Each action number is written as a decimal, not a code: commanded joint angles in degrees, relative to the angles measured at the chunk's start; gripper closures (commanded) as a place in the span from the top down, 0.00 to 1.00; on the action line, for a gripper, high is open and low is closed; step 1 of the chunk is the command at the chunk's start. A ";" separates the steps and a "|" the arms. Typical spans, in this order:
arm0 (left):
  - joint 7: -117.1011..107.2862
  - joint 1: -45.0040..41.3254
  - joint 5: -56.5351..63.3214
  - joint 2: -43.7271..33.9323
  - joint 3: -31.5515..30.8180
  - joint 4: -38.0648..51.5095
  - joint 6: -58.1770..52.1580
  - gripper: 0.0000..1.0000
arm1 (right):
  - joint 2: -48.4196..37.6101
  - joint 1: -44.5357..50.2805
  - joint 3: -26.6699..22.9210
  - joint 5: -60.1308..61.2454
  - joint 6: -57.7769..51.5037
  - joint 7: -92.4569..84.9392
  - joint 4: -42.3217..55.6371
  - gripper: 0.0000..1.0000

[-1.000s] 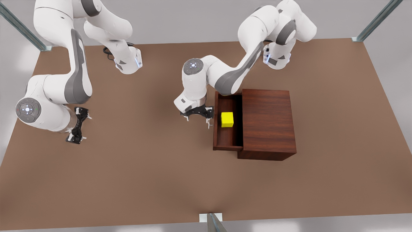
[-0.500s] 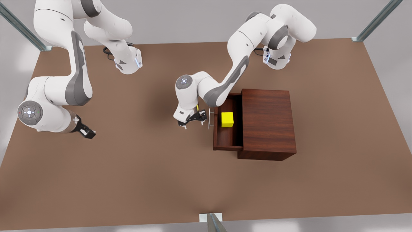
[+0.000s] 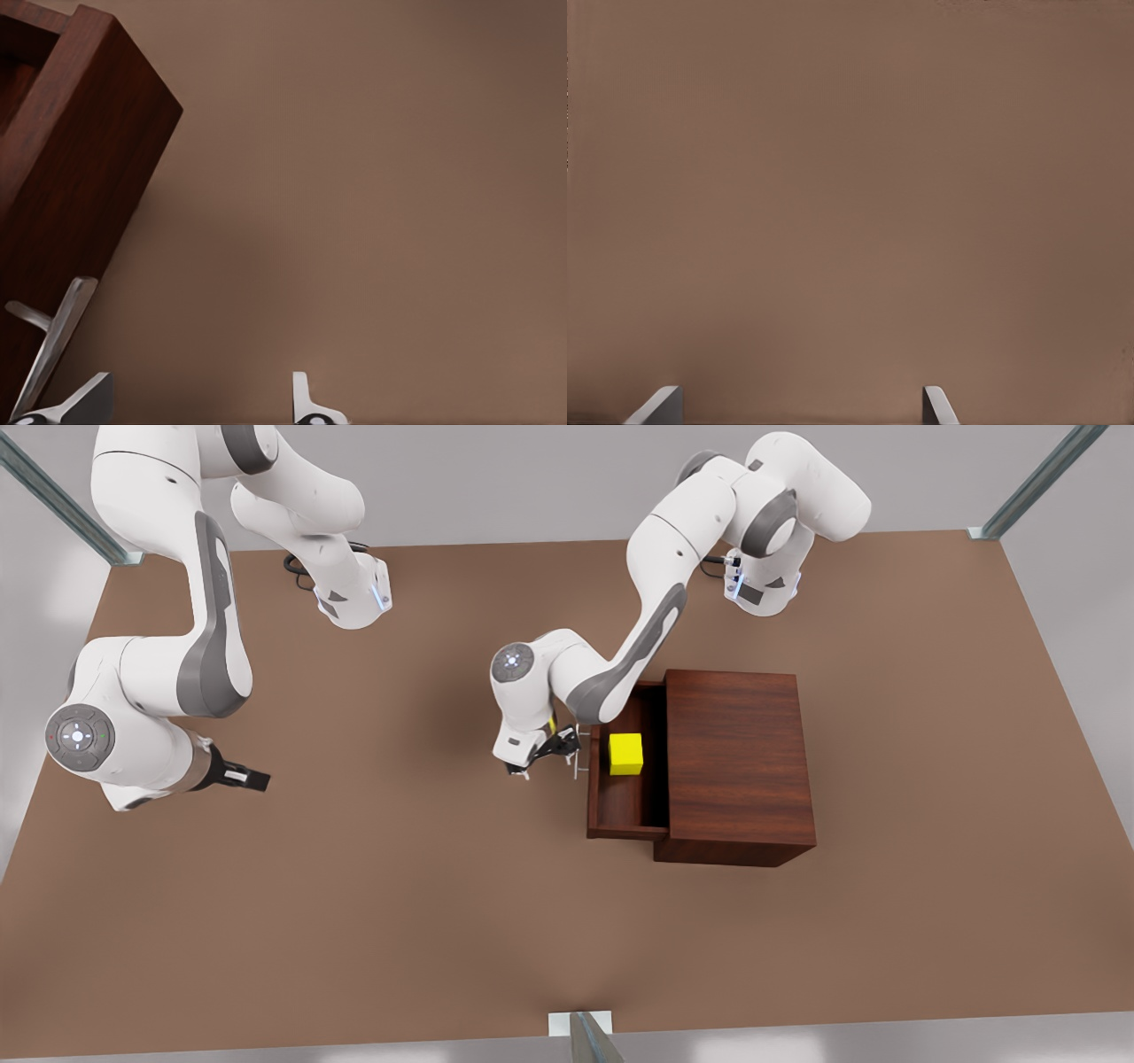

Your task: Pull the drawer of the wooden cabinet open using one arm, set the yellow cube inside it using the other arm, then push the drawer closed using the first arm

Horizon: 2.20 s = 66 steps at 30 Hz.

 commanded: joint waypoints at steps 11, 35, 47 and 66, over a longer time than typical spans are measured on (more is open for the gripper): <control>8.47 2.89 -0.15 -1.27 0.07 -1.09 -3.72 1.00 | -0.06 0.00 0.00 0.00 -0.06 -18.47 0.03 1.00; 17.88 4.47 -0.68 -10.15 0.07 -14.98 -1.52 1.00 | -0.06 0.00 0.00 -0.09 0.02 -18.38 0.03 1.00; 16.91 4.91 -0.86 -10.67 0.07 -15.33 -2.66 1.00 | -0.06 0.00 0.00 -0.09 0.02 -18.38 0.03 1.00; 20.34 5.00 -0.07 -11.55 0.86 -17.71 -2.22 1.00 | -0.06 -0.09 0.00 -0.09 0.02 -18.38 0.03 1.00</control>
